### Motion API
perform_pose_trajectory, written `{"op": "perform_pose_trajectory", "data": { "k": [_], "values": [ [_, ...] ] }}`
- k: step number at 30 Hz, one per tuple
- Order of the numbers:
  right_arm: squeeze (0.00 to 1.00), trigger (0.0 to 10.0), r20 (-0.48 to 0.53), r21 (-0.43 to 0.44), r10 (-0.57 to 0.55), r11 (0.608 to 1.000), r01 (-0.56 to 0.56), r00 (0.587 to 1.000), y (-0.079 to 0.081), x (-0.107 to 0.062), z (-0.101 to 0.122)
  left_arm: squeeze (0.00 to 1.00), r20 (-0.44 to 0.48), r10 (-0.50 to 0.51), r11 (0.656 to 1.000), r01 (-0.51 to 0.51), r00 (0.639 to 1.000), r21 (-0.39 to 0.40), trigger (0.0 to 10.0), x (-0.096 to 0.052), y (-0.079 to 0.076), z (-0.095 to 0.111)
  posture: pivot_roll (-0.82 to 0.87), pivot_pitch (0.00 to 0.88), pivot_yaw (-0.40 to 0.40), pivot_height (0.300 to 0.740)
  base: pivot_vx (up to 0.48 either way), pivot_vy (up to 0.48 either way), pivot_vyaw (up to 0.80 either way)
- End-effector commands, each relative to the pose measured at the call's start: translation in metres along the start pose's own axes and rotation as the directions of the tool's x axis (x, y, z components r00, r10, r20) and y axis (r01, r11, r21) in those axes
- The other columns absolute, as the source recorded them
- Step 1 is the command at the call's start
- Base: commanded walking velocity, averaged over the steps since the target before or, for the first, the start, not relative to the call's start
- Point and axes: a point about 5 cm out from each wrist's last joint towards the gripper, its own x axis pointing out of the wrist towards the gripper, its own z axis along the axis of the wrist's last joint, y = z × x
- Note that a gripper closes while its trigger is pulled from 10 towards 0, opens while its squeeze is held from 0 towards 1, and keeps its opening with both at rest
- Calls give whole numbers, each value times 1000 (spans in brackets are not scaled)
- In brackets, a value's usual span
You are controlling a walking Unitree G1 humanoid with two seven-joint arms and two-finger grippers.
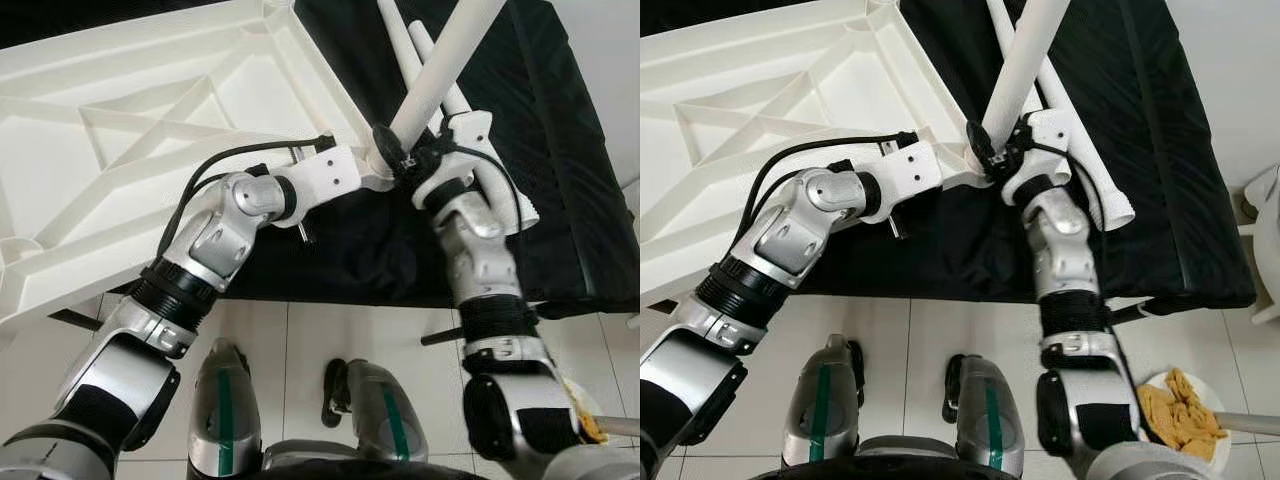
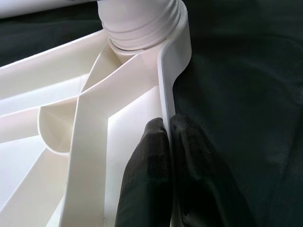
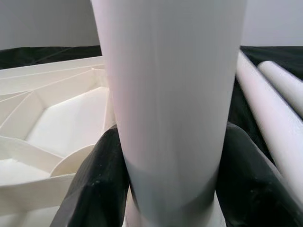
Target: Building children table
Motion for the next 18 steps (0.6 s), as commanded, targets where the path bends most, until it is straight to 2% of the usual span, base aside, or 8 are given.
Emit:
{"op": "perform_pose_trajectory", "data": {
  "k": [1,3,6,8,11,18],
  "values": [
    [0,10000,27,1,-51,999,51,998,13,5,6,0,69,-16,998,12,998,58,10000,3,-5,19,67,39,-91,740,0,0,0],
    [0,10000,37,1,-165,986,165,986,17,6,7,0,68,-17,998,13,998,59,10000,3,-6,19,70,37,-93,740,0,0,0],
    [0,10000,46,-9,-227,974,228,973,22,6,9,0,67,-17,998,13,998,59,10000,3,-6,19,73,34,-95,740,0,0,0],
    [0,10000,46,-9,-227,974,228,973,22,6,9,0,67,-17,998,13,998,59,10000,3,-6,19,73,34,-95,740,0,0,0],
    [0,10000,30,-13,-250,968,251,968,32,6,7,0,67,-18,998,14,998,58,10000,3,-7,19,79,29,-99,740,0,0,0],
    [0,10000,10,-16,-278,960,278,961,26,2,6,0,65,-20,998,16,998,60,10000,4,-8,18,74,23,-96,740,0,0,0]
  ]
}}
